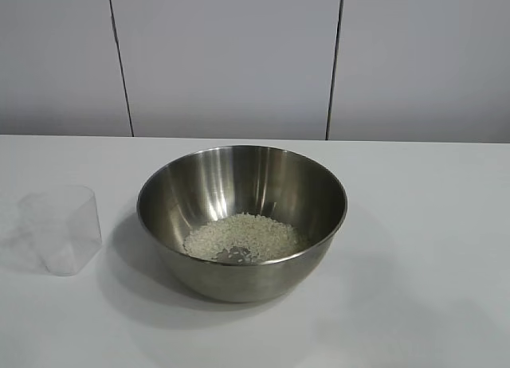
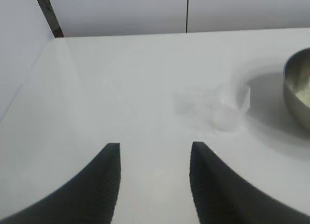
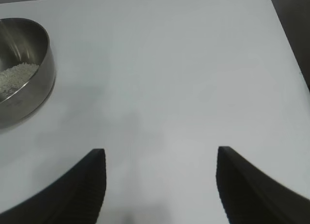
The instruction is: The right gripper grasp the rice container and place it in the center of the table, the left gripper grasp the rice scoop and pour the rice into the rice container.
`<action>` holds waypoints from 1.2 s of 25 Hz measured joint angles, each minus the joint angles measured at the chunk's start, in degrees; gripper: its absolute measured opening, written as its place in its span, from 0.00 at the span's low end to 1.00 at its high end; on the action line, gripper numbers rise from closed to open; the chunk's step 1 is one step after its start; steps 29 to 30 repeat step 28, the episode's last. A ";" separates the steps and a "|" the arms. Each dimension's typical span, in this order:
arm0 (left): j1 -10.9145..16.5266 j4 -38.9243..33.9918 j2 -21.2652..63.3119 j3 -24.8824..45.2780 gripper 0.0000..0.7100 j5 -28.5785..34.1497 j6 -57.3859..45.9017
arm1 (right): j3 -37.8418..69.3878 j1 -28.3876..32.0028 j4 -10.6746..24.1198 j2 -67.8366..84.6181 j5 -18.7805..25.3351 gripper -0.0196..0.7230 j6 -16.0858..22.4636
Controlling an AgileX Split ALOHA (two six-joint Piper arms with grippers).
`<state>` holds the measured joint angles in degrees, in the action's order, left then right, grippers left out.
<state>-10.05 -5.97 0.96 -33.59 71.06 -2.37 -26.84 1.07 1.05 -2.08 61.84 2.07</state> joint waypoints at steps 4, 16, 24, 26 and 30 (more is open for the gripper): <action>0.00 2.12 0.00 3.32 0.47 -1.00 0.00 | 0.00 0.00 0.00 0.00 -0.08 0.64 0.00; 0.00 4.45 0.00 6.05 0.47 -5.98 1.15 | 0.00 0.00 0.00 0.00 -0.08 0.64 0.00; 0.00 4.59 0.00 6.05 0.47 -6.03 1.15 | 0.00 0.00 0.00 0.00 -0.08 0.64 0.00; 0.00 4.63 0.00 6.05 0.47 -6.03 1.19 | 0.00 0.00 0.00 0.00 -0.08 0.64 0.00; 0.00 4.63 0.00 6.05 0.47 -6.03 1.19 | 0.00 0.00 0.00 0.00 -0.08 0.64 0.05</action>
